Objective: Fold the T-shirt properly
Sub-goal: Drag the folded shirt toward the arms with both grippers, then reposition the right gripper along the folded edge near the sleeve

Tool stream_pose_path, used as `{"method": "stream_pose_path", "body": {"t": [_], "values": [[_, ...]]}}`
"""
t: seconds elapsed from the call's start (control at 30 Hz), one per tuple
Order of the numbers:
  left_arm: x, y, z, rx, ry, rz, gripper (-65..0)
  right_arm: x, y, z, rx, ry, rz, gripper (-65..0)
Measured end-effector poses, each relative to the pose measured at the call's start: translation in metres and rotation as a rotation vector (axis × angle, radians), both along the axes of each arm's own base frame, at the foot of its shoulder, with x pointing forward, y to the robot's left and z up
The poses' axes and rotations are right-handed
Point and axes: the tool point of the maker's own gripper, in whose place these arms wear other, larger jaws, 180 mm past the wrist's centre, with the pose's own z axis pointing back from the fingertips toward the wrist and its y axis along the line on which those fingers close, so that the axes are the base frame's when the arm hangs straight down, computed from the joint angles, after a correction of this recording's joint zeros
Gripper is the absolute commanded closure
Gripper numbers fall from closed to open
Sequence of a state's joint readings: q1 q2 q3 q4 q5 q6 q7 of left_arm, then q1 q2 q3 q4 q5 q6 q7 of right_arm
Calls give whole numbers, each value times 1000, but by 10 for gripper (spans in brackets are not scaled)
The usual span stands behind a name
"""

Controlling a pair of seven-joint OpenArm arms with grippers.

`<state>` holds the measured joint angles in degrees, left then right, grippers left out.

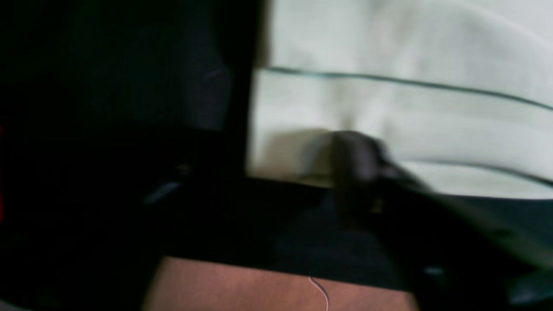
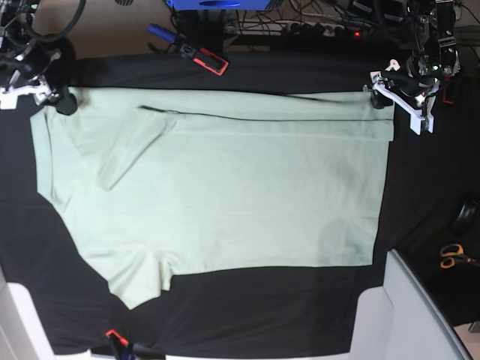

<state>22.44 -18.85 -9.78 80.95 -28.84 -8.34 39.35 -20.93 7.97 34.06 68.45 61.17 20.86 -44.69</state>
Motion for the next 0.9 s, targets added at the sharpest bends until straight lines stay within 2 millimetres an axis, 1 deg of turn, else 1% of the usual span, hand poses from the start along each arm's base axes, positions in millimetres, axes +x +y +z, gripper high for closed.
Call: {"method": "stream_pose_path", "body": {"t": [0.03,0.1,0.17,0.27,0.33,0.4,0.43,0.47,0.5,0.53,0.6,0.63,0.7,0.73,0.8,0.87,0.9], "values": [[-2,4,1,0,3,13,-514,-1,0,0,5,-5,-17,-367],[-8,18,4,10,3,68,-549,-5,-3,0,15,-5,-56,-367],[-15,38,11,36,-6,118,-553,-11,-6,1,20,8,-60,-367],[-23,62,19,71,-17,183,-553,-24,-17,8,-37,55,-40,-366],[-31,72,23,86,-20,209,-549,-30,-25,21,-88,55,-26,-364],[-33,77,36,105,-43,209,-548,-26,-24,37,-119,32,26,-357],[-32,78,44,121,-59,203,-548,-19,-21,46,-135,9,49,-331],[-29,78,54,138,-79,193,-546,-11,-18,55,-145,-19,75,-286],[-24,76,62,144,-107,190,-531,-4,-14,63,-151,-45,105,-235],[-18,71,70,144,-139,184,-490,0,-11,68,-154,-54,123,-176],[-7,58,78,126,-187,171,-334,5,1,67,-140,-52,176,-26],[-3,50,80,115,-200,151,-227,3,11,61,-124,-21,223,0],[-1,40,78,89,-215,163,-7,13,30,59,-96,-37,262,-20],[-2,37,75,80,-208,170,0,18,38,60,-84,-49,282,-4],[1,33,71,64,-211,201,0,27,54,61,-68,-73,316,0],[4,28,67,42,-220,217,0,30,69,58,-42,-71,356,0],[5,24,64,26,-218,208,0,31,73,54,-29,-66,359,0]]}}
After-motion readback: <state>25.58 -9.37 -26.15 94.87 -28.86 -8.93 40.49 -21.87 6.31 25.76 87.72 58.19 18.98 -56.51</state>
